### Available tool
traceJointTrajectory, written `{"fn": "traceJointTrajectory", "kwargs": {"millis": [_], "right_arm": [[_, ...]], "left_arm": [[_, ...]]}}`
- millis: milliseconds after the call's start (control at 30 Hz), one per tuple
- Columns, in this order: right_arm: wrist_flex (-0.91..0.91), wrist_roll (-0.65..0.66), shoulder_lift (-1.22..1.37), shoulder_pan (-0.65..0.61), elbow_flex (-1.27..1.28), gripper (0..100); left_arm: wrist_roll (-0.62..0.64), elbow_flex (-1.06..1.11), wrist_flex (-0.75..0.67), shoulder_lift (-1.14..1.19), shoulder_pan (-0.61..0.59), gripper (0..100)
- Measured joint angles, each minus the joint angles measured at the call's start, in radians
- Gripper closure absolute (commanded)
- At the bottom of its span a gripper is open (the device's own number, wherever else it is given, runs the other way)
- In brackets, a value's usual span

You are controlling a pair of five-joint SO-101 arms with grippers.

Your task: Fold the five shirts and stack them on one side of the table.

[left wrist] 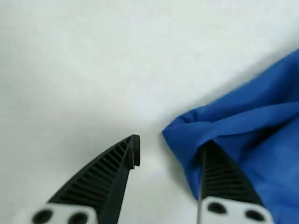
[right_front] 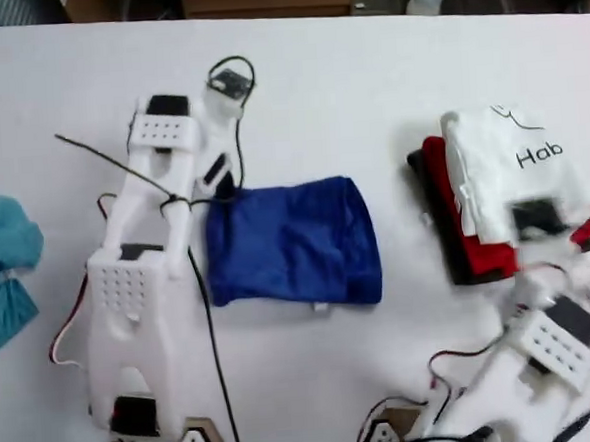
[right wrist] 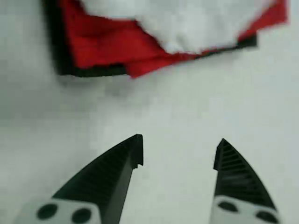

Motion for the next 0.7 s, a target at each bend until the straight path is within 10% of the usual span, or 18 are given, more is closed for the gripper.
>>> {"fn": "traceJointTrajectory", "kwargs": {"millis": [200,700], "right_arm": [[0.017,0.003,0.0,-0.385,-0.149,97.8],[-0.288,-0.186,0.176,-0.875,-0.161,97.5]], "left_arm": [[0.0,-0.086,0.068,0.012,0.0,78],[0.048,-0.092,0.08,0.012,0.012,78]]}}
